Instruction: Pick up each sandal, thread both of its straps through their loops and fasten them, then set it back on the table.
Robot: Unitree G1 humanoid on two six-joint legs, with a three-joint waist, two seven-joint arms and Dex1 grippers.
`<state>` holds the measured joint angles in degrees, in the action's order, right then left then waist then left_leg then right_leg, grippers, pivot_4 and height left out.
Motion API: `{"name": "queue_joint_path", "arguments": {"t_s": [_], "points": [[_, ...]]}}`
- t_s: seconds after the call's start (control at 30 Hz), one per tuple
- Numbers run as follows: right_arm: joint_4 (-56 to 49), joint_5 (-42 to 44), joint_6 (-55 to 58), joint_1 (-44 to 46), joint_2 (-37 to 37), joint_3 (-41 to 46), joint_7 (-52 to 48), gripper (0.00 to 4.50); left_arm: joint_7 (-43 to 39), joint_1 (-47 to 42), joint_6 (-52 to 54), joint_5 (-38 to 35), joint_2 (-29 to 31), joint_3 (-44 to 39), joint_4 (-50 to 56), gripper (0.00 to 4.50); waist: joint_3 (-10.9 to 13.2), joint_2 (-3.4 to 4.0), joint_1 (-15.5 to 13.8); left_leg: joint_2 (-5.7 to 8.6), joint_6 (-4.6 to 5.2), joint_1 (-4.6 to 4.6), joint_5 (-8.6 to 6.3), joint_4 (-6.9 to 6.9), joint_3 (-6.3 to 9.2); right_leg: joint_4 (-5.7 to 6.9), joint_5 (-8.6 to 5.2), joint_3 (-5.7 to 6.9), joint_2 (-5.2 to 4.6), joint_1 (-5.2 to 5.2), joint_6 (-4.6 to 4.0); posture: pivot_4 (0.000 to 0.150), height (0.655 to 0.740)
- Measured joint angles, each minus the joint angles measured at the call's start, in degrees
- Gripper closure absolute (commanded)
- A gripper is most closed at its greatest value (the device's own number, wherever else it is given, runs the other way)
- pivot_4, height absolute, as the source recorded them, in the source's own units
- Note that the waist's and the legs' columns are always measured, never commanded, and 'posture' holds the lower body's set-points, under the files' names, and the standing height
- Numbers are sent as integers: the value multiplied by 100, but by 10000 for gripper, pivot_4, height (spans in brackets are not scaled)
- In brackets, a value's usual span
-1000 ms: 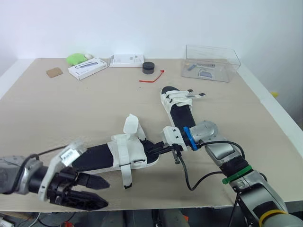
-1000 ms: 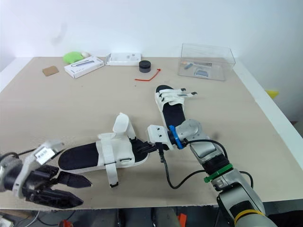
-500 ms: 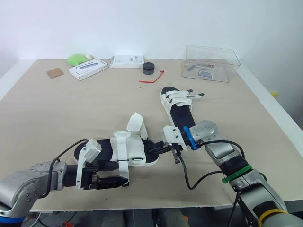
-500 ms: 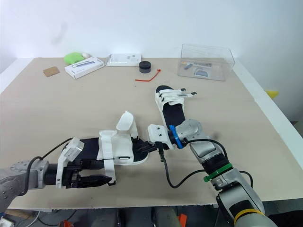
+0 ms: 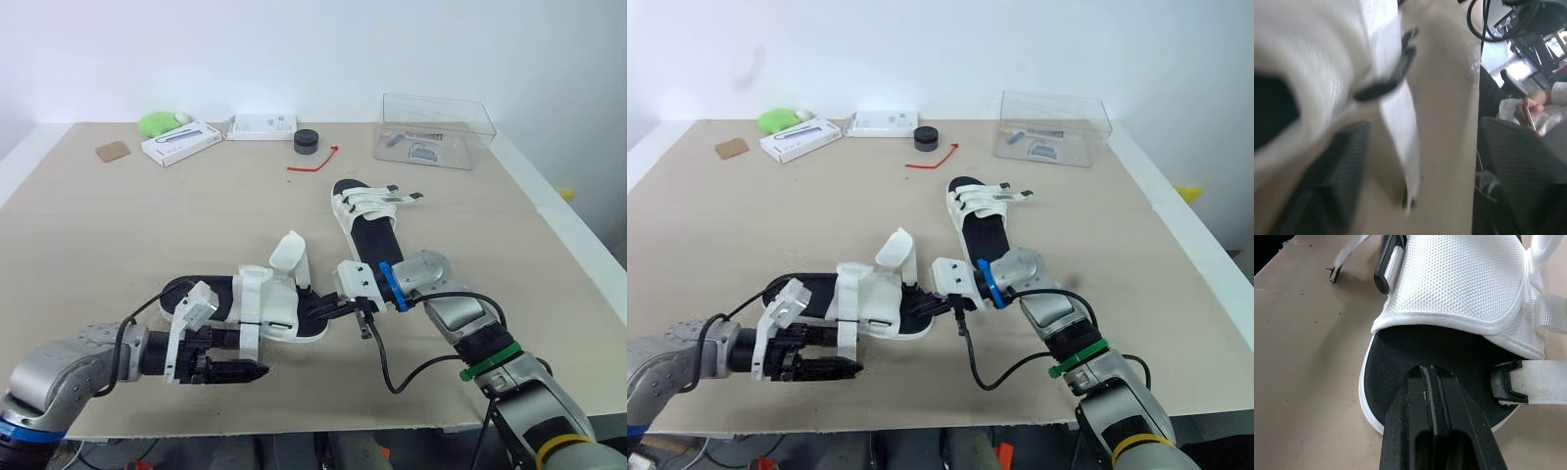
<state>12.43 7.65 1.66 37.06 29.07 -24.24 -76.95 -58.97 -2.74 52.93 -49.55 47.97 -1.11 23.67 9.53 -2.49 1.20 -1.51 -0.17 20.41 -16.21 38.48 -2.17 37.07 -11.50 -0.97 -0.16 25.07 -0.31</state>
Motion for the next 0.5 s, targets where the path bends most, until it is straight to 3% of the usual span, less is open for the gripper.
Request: {"name": "queue_joint_path", "arguments": {"t_s": [0.17,0.2,0.5], "points": [[-8,0,0,-3,11,0,0,45000,-87,132,-30,-21,51,-144,-10,42623,0,0,-1,1,0,0,0,1,0,0,0,0,-3,0,0,1500,7400],[-23,0,0,-10,11,-1,4,45000,-86,179,-59,-19,39,-145,-6,44292,0,0,-1,1,0,0,0,1,-2,0,0,-1,-3,0,0,1500,7400],[-59,0,-6,-34,21,2,-4,45000,-66,996,-174,-116,167,-164,796,44292,0,0,0,-2,2,1,-4,-1,-1,-1,-6,-1,-16,1,-1,1500,7400]]}}
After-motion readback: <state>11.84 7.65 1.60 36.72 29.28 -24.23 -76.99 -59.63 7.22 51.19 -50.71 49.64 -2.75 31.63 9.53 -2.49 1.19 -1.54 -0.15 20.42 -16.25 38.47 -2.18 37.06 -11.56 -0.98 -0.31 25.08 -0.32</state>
